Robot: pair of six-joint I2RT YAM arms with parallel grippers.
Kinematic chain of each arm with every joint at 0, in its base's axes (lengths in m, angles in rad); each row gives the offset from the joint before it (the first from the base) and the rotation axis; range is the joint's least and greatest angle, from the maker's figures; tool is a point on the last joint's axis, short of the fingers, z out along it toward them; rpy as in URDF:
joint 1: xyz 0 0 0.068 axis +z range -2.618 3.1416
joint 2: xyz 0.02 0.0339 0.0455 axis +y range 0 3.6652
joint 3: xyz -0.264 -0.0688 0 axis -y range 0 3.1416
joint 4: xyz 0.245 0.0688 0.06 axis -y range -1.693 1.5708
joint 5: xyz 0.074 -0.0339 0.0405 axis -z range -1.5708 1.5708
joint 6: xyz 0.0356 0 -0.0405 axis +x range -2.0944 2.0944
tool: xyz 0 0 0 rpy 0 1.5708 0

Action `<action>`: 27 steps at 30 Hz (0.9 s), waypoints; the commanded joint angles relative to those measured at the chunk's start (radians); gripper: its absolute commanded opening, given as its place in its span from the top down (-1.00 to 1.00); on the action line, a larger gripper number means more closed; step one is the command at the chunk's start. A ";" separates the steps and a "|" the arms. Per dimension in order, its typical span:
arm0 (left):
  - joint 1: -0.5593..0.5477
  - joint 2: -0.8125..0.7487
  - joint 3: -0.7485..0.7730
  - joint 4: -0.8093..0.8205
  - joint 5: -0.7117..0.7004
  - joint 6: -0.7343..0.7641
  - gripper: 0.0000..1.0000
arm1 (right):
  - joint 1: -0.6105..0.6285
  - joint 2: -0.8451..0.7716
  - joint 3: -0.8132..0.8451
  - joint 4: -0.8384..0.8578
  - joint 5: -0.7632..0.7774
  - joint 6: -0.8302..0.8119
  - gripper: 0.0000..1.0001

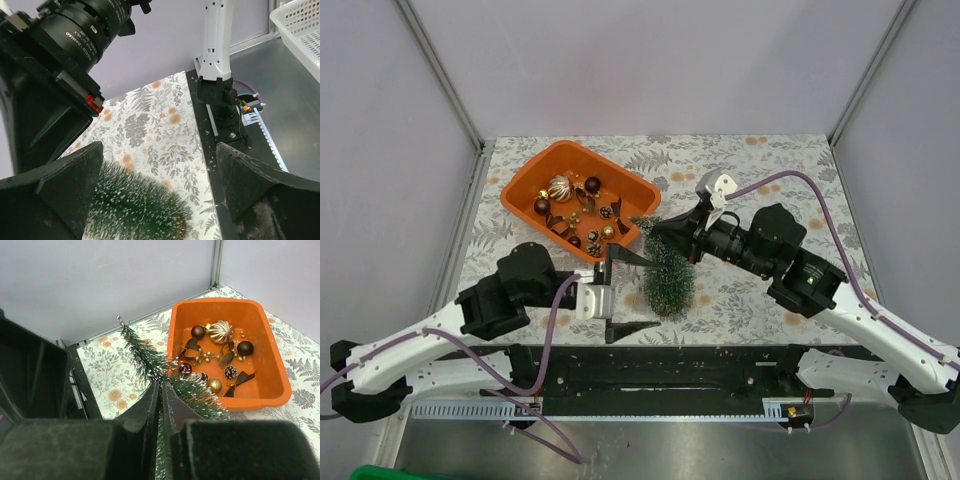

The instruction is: Decorate the small christmas tree

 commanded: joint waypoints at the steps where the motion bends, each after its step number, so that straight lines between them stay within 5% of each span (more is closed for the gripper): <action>1: -0.062 0.047 -0.012 0.164 -0.132 -0.142 -0.98 | 0.035 0.025 0.029 -0.053 0.063 -0.004 0.81; 15: -0.171 0.144 -0.115 0.430 -0.358 -0.110 -0.98 | 0.114 0.034 0.037 -0.075 0.173 -0.053 0.85; 27: -0.202 0.184 -0.142 0.501 -0.320 -0.076 -0.91 | 0.134 0.034 0.032 -0.075 0.193 -0.062 0.89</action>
